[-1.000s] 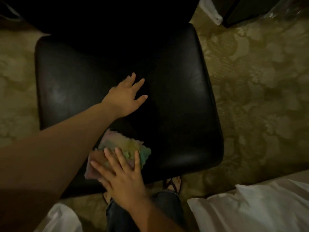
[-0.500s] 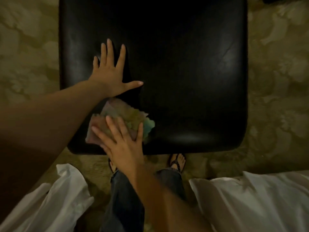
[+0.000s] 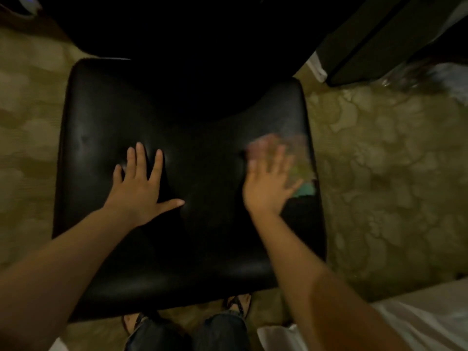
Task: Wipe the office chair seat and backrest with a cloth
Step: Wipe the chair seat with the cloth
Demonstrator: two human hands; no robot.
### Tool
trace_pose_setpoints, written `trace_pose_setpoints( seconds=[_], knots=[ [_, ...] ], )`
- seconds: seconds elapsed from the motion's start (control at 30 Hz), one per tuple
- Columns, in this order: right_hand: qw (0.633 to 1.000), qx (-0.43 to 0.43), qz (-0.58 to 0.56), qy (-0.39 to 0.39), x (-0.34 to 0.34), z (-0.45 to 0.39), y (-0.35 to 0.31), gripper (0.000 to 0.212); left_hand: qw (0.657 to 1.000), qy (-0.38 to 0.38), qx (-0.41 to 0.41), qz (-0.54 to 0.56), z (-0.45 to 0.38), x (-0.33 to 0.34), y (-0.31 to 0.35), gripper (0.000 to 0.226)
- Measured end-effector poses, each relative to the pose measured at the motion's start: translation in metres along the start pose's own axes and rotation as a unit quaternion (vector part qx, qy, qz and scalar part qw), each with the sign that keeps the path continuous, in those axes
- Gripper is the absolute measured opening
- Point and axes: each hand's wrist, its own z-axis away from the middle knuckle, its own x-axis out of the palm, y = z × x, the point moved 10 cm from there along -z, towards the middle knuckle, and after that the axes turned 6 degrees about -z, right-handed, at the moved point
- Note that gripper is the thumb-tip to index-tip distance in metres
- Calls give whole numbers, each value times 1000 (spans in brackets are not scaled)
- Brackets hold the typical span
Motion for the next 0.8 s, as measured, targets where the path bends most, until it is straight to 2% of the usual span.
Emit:
trace_pose_setpoints(
  seconds=[0.07,0.17,0.23,0.33,0.4,0.43,0.5,0.57,0.63,0.7,0.8],
  knots=[
    [990,-135,-15,-42,18,35,-43,48,1000,-3,-8,-3,2,-2,0,108],
    [971,-229,12,-64,29,103,-20,47,999,-28,-15,-7,3,1,2,109],
    [978,-180,51,-91,26,112,32,51,999,-31,-19,-21,4,-1,2,108],
    [999,31,-2,-33,-10,51,95,49,998,-43,-24,-26,3,1,4,106],
    [989,135,-60,14,-28,-4,95,47,998,-38,-33,-24,3,1,4,105],
    [986,147,-71,17,-28,-29,78,49,999,-31,-36,-25,3,1,4,104],
    [995,90,-44,4,-14,-50,21,50,999,-25,-35,-25,3,2,5,102],
    [998,-55,4,-38,15,-30,-57,51,999,-27,-37,-27,4,2,5,103],
    [977,-193,6,-85,43,23,-123,50,998,-40,-41,-34,4,2,4,102],
    [961,-246,-7,-125,57,72,-143,48,997,-58,-31,-36,4,5,5,97],
    [942,-297,-53,-149,50,81,-120,47,998,-60,-17,6,8,0,3,102]
  ],
)
